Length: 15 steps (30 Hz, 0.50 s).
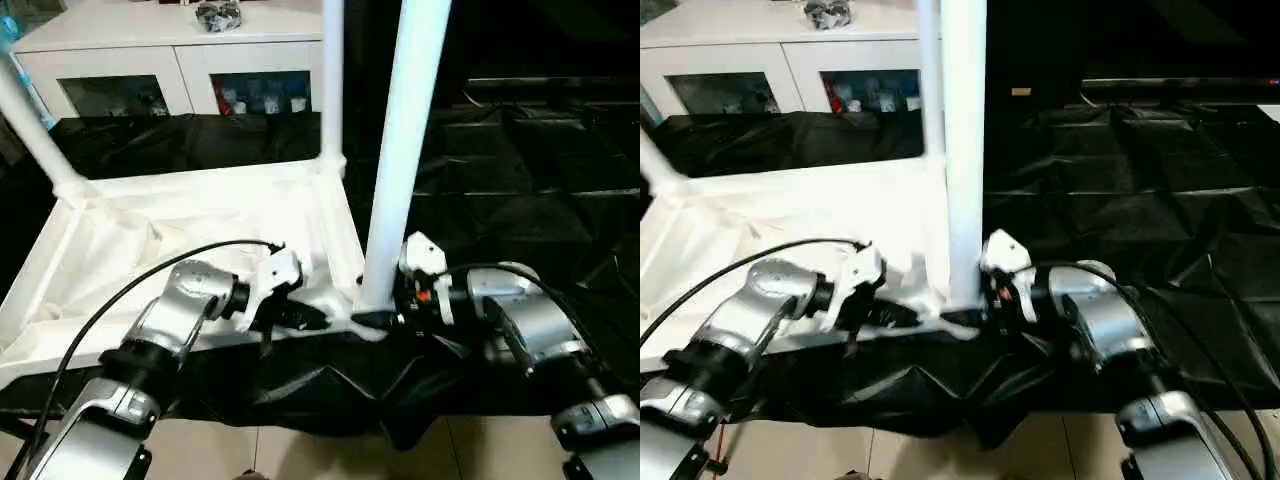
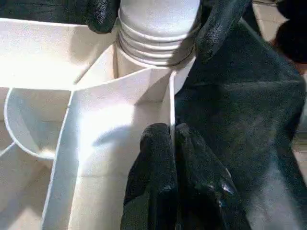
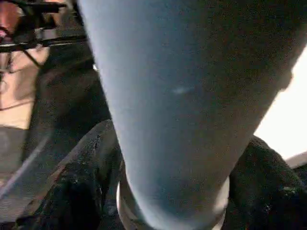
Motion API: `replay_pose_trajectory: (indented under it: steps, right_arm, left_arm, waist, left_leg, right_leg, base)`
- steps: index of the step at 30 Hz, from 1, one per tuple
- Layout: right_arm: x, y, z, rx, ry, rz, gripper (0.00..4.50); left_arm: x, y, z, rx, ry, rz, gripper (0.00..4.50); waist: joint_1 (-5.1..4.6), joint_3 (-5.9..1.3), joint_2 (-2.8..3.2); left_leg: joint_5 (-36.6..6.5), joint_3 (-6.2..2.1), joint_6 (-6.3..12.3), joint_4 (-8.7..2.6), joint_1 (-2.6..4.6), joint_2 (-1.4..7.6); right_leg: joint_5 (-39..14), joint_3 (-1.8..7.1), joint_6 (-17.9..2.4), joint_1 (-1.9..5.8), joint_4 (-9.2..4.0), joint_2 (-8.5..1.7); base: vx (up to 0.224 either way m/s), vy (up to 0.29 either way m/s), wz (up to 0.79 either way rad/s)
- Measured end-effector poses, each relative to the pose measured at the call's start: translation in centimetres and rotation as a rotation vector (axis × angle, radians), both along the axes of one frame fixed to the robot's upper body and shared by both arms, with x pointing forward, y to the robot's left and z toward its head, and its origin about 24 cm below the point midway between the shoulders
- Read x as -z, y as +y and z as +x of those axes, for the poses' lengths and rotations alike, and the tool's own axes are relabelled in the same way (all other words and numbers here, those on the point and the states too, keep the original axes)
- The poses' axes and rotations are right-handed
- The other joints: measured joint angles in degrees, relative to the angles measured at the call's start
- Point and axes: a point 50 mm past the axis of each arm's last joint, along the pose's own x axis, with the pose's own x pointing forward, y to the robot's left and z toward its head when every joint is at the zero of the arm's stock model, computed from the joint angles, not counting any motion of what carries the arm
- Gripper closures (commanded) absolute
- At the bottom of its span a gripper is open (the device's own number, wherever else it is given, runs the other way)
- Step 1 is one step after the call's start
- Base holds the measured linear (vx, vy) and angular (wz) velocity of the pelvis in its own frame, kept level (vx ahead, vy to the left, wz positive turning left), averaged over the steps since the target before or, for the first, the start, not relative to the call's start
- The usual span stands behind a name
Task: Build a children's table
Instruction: Rotate leg to tighten
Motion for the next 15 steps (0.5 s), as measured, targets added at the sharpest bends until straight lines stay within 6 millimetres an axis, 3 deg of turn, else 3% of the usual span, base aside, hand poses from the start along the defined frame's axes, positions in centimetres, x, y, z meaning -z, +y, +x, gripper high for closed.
replay_pose_trajectory:
  steps: [4, 10, 14, 15]
  right_arm:
    - [0.0, 0.1, -0.4, -0.015, 0.011, -0.004, 1.77]
    - [0.3, 0.2, -0.6, 0.014, 0.013, 0.008, 1.87]
    - [1.0, 0.8, 0.7, 0.24, -0.016, 0.047, 1.89]
    - [1.3, 1.4, 1.4, 0.349, -0.024, 0.066, 1.9]
  left_arm:
    - [-0.1, 0.1, -0.1, 0.018, 0.009, 0.001, 4.5]
    - [0.1, -0.1, 0.0, -0.007, 0.001, -0.005, 4.5]
    - [0.4, -0.4, 0.8, -0.15, -0.028, -0.012, 4.5]
    - [0.4, -0.6, 1.4, -0.21, -0.041, -0.003, 4.5]
  waist:
    - [0.0, 0.0, 0.0]
    - [0.09, -0.01, 0.01]
    - [-0.64, -0.04, -0.03]
    - [-1.24, -0.04, -0.03]
  left_leg:
    - [0.0, 0.0, 0.0, 0.0, 0.01, 0.0]
    - [0.01, 0.0, 0.01, 0.02, 0.07, 0.0]
    - [0.02, 0.0, 0.0, 0.11, 0.16, 0.0]
    - [0.02, -0.01, 0.0, 0.12, 0.27, -0.01]
  right_leg:
    - [0.0, 0.0, 0.0, 0.0, 0.02, 0.0]
    - [0.0, 0.02, 0.01, 0.08, 0.03, -0.01]
    - [-0.11, 0.05, 0.2, 0.29, 0.07, 0.0]
    - [-0.11, 0.05, 0.19, 0.32, 0.07, 0.0]
  base:
    - [0.0, 0.0, 0.0]
    - [0.0, 0.0, 0.0]
    - [0.0, 0.0, 0.0]
    - [0.0, 0.0, 0.0]
